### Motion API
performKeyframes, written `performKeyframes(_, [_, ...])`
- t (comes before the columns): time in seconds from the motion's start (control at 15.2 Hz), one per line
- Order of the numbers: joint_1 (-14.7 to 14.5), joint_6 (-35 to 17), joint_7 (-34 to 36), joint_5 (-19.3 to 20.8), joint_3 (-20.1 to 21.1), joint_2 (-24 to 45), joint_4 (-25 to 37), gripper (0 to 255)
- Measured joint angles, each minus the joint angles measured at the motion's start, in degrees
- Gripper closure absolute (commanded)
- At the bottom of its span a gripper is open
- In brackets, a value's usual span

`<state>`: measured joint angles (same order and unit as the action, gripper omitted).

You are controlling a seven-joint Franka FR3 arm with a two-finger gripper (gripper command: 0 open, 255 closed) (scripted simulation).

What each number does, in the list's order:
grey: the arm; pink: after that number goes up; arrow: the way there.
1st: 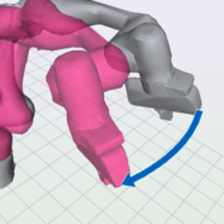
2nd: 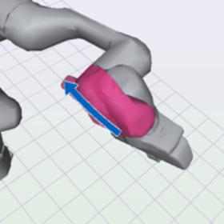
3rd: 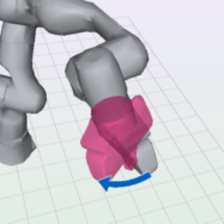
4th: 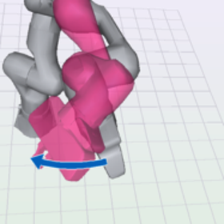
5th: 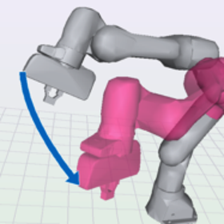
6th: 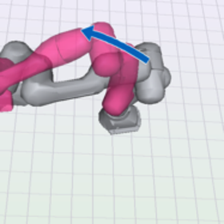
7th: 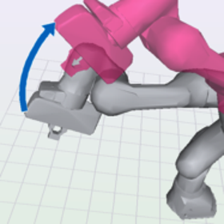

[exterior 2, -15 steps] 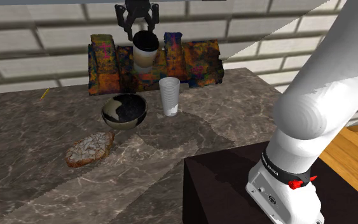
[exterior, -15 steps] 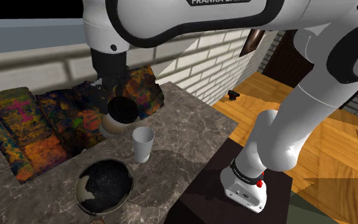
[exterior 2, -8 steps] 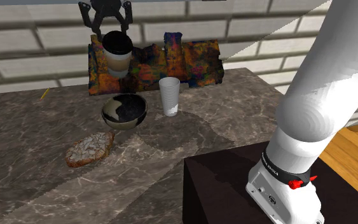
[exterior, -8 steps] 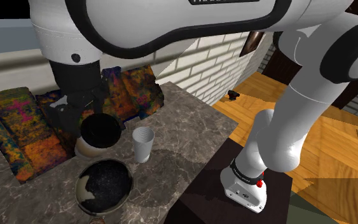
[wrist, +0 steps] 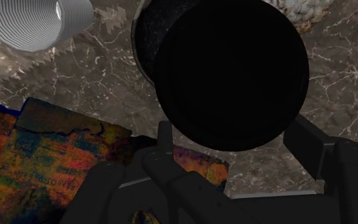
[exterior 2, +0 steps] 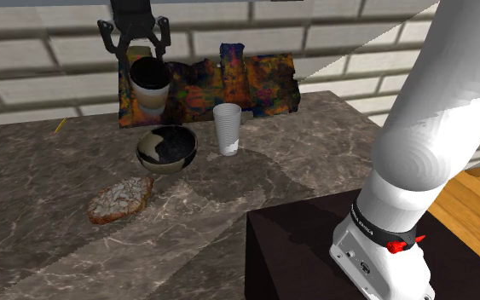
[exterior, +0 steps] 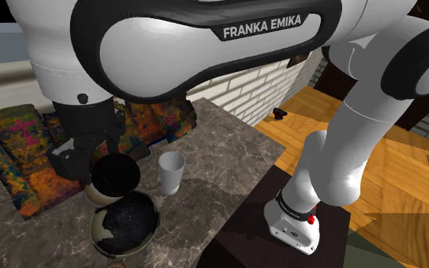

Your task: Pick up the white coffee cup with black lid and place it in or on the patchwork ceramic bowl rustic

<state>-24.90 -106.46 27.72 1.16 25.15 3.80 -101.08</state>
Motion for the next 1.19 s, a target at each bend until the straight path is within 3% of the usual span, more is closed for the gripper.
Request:
performKeyframes(0.92, [-0.15, -10.57, 0.69, 1.08, -0.06, 2.09, -8.68, 255])
performKeyframes(1.19, [-0.15, -11.5, 0.73, 1.15, -0.08, 2.19, -9.51, 255])
